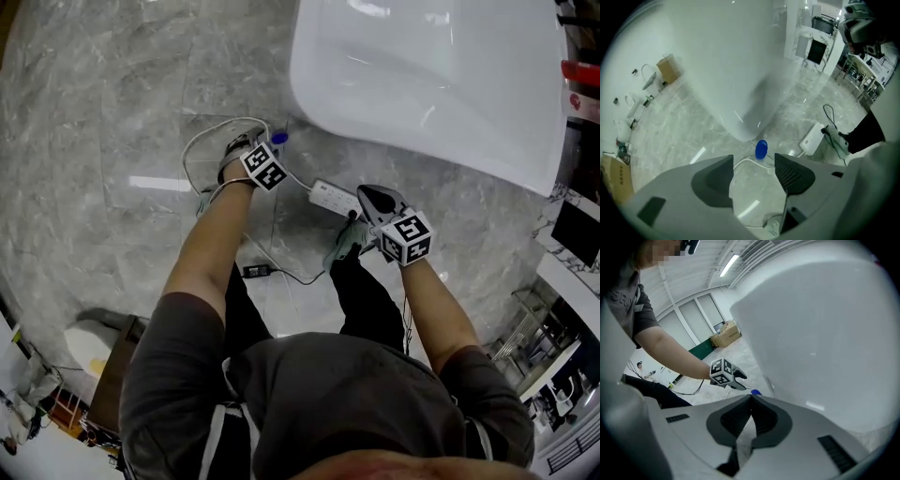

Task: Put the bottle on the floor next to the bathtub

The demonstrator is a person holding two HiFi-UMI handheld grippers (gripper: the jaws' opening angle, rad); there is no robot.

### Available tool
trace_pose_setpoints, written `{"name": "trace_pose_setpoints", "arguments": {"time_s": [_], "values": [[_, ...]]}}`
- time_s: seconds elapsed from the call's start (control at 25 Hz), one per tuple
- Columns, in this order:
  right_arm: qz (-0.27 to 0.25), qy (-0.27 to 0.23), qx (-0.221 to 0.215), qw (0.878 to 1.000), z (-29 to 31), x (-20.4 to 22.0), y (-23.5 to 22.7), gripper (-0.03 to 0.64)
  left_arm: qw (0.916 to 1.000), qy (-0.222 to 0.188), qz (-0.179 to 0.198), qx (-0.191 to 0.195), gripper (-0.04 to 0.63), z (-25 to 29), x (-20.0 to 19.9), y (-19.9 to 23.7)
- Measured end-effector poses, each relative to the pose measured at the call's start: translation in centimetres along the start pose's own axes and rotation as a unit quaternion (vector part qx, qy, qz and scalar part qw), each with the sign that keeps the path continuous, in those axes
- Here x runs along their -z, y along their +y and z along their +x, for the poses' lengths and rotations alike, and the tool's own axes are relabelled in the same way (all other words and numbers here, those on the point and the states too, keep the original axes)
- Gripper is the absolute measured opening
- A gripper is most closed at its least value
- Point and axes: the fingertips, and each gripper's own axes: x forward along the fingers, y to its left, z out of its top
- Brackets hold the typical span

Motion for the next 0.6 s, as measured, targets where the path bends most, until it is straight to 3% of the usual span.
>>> {"name": "trace_pose_setpoints", "arguments": {"time_s": [0.24, 0.48, 0.6], "values": [[-0.023, -0.013, -0.001, 1.000, -5.4, -7.4, 5.6, -0.008, 0.9993, -0.025, -0.027, 0.006, 0.264, -12.6, 1.0, -0.6], [-0.061, -0.053, 0.008, 0.997, -11.6, -17.3, 9.7, -0.008, 0.9933, -0.101, -0.055, 0.006, 0.264, -27.2, -2.6, 0.1], [-0.083, -0.073, 0.015, 0.994, -15.0, -21.7, 11.8, -0.008, 0.9851, -0.154, -0.074, 0.021, 0.257, -35.2, -4.8, 0.3]]}}
